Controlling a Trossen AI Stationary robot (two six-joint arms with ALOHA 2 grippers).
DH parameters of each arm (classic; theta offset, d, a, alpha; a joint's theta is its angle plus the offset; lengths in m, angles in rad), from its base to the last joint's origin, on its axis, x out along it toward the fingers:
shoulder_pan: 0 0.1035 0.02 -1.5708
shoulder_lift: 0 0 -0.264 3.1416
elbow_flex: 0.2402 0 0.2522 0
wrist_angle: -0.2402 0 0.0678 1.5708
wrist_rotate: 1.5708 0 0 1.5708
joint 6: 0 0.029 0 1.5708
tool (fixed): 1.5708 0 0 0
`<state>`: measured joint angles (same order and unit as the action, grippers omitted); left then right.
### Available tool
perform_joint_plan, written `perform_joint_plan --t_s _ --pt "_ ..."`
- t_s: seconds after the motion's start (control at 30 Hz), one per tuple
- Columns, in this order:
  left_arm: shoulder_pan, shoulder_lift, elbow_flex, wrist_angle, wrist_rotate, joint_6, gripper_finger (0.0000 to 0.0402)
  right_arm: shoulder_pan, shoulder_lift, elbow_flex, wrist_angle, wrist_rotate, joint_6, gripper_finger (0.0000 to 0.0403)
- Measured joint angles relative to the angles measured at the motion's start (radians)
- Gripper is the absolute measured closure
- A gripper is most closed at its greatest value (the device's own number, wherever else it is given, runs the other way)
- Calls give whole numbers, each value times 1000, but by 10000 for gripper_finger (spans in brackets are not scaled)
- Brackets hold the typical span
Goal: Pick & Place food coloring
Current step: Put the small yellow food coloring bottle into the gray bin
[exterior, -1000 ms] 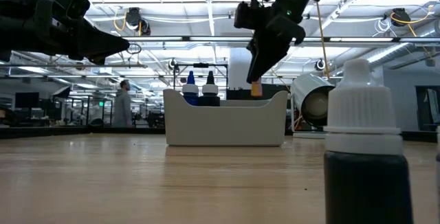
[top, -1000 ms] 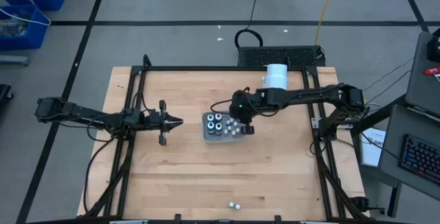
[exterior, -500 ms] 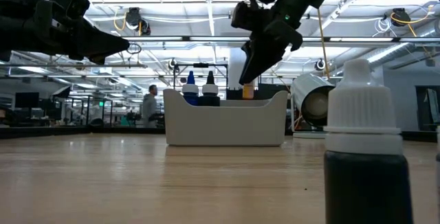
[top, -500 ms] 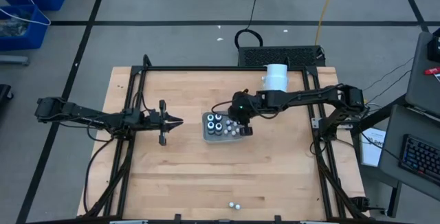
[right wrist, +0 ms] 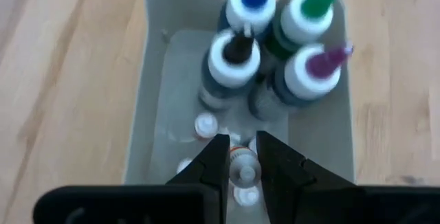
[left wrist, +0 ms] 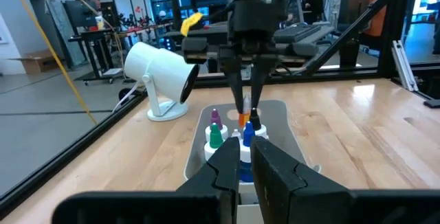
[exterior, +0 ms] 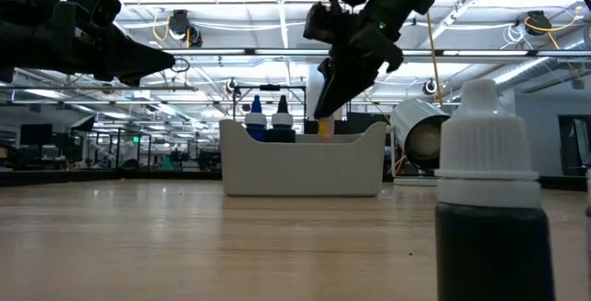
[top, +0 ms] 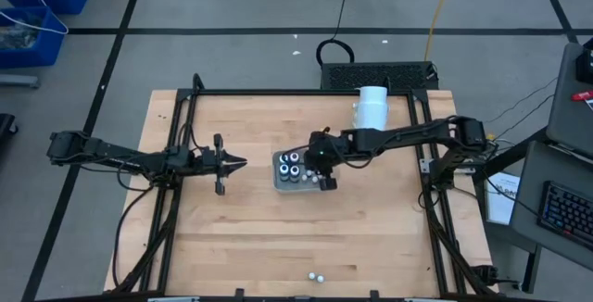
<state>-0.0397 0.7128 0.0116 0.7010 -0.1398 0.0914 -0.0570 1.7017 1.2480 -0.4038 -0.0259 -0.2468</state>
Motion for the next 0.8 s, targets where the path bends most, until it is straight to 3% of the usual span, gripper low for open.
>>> perform_joint_plan --t_s 0.3,0.8 --pt "0 0 0 0 0 -2 357 6 69 -2 11 2 25 353" --pt "0 0 0 -1 -1 0 357 6 77 -1 3 2 25 353"
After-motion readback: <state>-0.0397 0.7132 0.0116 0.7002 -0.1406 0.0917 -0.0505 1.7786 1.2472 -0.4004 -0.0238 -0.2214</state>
